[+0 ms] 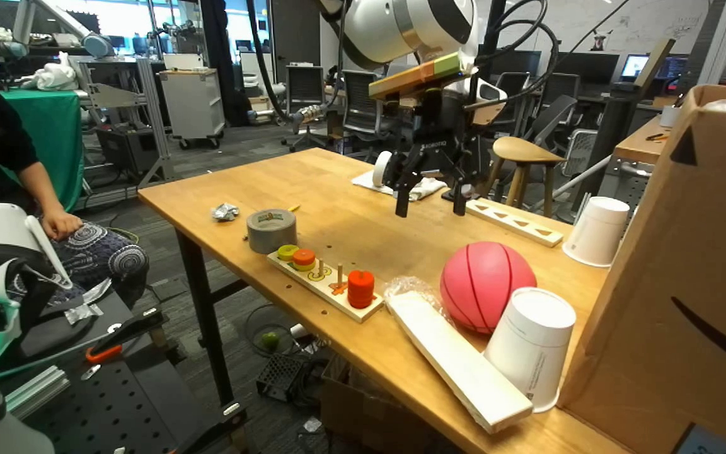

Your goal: Move the red ball to the right

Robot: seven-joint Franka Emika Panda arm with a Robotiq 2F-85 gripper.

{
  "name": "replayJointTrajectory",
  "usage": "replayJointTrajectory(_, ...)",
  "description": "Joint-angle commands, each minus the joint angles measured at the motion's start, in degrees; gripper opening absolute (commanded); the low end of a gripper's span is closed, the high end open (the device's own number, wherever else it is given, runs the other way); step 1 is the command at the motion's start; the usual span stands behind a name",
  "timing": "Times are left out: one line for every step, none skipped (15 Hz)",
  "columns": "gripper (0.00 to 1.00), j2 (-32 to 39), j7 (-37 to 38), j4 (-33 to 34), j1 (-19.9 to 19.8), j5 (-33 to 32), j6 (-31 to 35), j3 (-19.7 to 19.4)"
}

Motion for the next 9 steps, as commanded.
replayJointTrajectory(1.00, -0.1, 2.4, 0.6, 0.9, -3.1, -3.7, -0.8)
replayJointTrajectory(1.00, -0.2, 2.9, 0.0, 0.8, -3.1, -4.0, -0.7)
replayJointTrajectory(1.00, -0.2, 3.4, -0.4, 0.7, -3.1, -4.4, -0.7)
replayJointTrajectory(1.00, -0.3, 3.8, -1.1, 0.5, -2.9, -4.7, -0.8)
replayJointTrajectory(1.00, -0.4, 4.2, -1.6, 0.3, -2.7, -5.1, -0.8)
replayJointTrajectory(1.00, -0.3, 4.6, -2.1, 0.1, -2.3, -5.2, -0.8)
replayJointTrajectory(1.00, -0.3, 4.9, -2.7, -0.1, -1.9, -5.1, -0.8)
replayJointTrajectory(1.00, 0.0, 5.2, -3.2, -0.3, -1.5, -4.8, -0.7)
replayJointTrajectory(1.00, 0.5, 5.2, -3.5, -0.5, -0.9, -4.3, -0.5)
